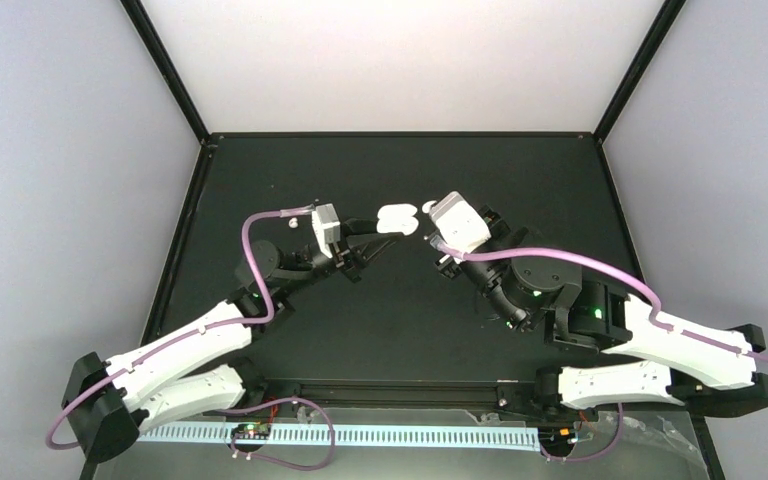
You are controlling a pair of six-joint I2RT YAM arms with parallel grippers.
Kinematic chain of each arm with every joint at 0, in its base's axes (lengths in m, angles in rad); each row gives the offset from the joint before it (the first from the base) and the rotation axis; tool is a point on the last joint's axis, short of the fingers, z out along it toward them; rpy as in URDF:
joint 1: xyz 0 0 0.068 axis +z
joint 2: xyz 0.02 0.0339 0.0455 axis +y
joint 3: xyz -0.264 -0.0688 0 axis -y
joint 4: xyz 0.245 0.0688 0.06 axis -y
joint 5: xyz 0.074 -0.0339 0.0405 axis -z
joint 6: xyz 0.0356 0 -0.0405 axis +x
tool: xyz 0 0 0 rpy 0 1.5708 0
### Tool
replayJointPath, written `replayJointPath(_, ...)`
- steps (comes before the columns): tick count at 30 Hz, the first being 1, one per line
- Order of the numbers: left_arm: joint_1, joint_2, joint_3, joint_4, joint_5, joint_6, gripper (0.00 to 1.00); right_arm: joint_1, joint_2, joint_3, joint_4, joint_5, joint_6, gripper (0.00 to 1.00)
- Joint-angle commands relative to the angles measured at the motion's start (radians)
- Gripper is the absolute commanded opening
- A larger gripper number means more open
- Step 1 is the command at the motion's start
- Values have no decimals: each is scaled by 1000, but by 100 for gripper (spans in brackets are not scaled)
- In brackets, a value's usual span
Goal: Insert the wireless bluetooth earbuds into the charging case
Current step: Place the earbud in the charging case.
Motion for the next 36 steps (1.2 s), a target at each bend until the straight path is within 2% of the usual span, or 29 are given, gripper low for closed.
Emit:
replayJointPath(1,-3,25,50,73,49,27,2,21,7,-21,94,-38,-31,1)
replayJointPath(12,-3,32,58,65,127,91,2,42,22,-74,159,-123,-81,1)
replayJointPath(24,-3,23,72,45,144,89,2,74,45,-131,249,-79,-215,1)
replayJointPath(36,-3,10,74,37,145,66,2,77,54,-163,294,-50,-263,1)
